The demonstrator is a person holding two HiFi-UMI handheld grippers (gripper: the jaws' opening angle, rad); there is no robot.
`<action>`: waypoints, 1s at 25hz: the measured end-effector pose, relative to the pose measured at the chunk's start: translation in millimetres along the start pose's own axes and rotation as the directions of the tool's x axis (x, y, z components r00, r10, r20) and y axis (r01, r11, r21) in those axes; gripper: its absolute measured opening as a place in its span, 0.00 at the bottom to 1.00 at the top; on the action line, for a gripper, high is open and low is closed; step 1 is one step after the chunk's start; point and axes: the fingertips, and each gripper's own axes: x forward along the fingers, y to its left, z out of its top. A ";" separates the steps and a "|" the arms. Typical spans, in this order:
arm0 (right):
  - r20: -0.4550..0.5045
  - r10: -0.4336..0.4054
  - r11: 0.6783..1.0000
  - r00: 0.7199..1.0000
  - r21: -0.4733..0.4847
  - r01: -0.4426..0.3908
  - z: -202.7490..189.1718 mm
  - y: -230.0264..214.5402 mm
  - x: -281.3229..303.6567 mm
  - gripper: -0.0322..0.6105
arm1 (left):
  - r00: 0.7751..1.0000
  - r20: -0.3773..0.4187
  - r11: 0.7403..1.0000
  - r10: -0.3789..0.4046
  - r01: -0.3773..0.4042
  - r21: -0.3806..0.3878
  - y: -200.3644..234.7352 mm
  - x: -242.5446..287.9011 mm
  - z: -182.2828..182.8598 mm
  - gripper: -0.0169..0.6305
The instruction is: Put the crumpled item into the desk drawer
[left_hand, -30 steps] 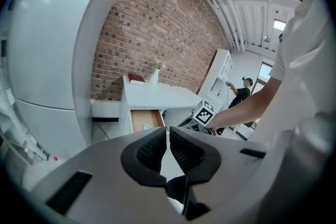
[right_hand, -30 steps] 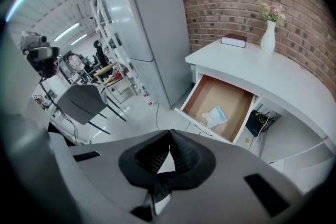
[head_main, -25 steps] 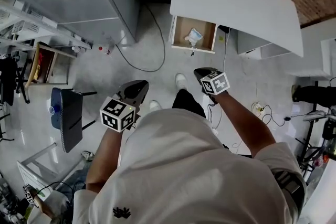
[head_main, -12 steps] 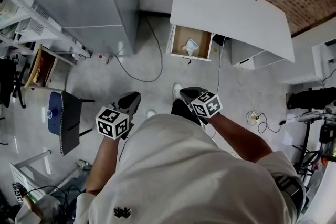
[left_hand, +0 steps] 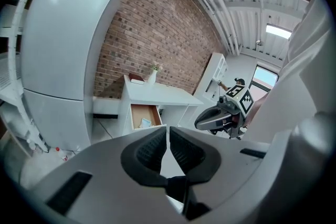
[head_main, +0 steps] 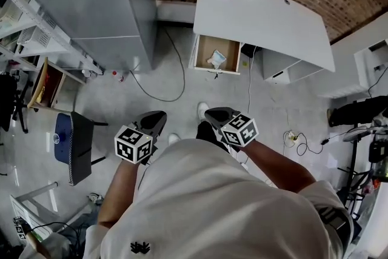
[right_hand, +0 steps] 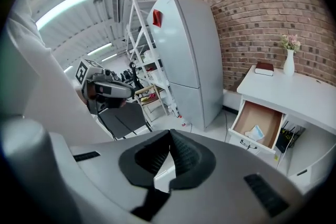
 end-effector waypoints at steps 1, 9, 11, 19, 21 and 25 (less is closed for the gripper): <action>0.000 0.002 1.000 1.000 -0.007 -0.002 0.2 3.4 -0.4 0.10 | 1.000 -0.003 1.000 0.000 0.000 -0.002 -0.1 -2.2 -1.8 0.08; 0.017 0.014 0.999 1.000 -0.030 -0.013 2.3 15.2 -2.1 0.10 | 1.000 -0.006 1.000 0.017 -0.017 -0.012 0.7 -11.7 -13.8 0.08; 0.023 0.017 0.999 1.000 -0.038 -0.016 5.9 18.0 -2.4 0.10 | 1.000 -0.003 1.000 0.019 -0.019 -0.014 1.3 -13.3 -14.8 0.08; 0.031 0.036 0.998 0.999 -0.046 -0.034 15.8 29.1 -2.2 0.10 | 1.000 0.001 0.999 0.024 -0.024 -0.029 5.3 -18.3 -18.2 0.08; 0.030 0.040 0.998 0.999 -0.047 -0.038 18.3 30.6 -2.0 0.10 | 1.000 -0.003 0.999 0.027 -0.027 -0.035 7.0 -18.8 -19.8 0.08; 0.027 0.047 0.997 0.999 -0.057 -0.045 21.0 29.6 1.0 0.10 | 0.999 -0.007 0.999 0.032 -0.033 -0.044 11.8 -17.2 -20.9 0.08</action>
